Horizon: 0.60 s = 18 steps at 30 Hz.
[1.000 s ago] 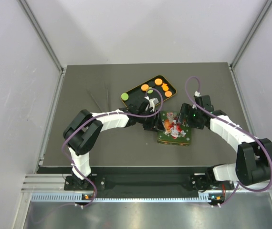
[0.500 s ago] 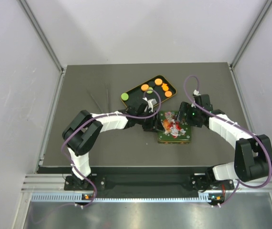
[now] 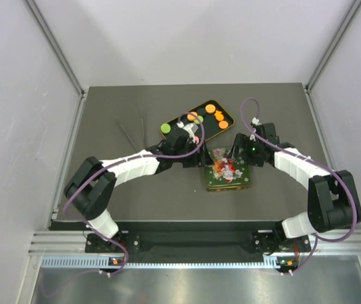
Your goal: Pack the cookies
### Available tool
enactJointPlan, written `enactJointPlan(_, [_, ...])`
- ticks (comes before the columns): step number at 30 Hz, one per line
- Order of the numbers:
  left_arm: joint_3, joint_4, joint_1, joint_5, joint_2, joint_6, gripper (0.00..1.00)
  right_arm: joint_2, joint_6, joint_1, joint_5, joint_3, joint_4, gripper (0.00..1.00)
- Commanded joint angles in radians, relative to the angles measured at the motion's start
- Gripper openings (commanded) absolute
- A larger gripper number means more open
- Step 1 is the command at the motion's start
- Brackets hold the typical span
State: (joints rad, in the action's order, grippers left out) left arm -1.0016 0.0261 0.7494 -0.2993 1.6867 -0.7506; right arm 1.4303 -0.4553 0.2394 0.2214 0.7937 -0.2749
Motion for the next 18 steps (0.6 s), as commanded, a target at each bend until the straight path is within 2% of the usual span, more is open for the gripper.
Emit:
enactJointPlan(1, [0.01,0.009,-0.048,0.132,-0.079,-0.019,0.73,0.032,0.049,0.011,-0.007,0.029,-0.012,0.92])
enactJointPlan(5, [0.024,0.084,-0.094,0.103,-0.047,-0.044,0.73,0.053,0.064,0.011,0.01,0.047,-0.007,0.93])
enactJointPlan(13, [-0.042,0.176,-0.128,0.028,0.137,-0.073,0.72,0.078,0.069,0.011,0.041,0.07,0.0,0.93])
enactJointPlan(18, [-0.034,0.209,-0.131,0.054,0.203,-0.105,0.69,0.073,0.07,0.012,0.056,0.055,0.013,0.93])
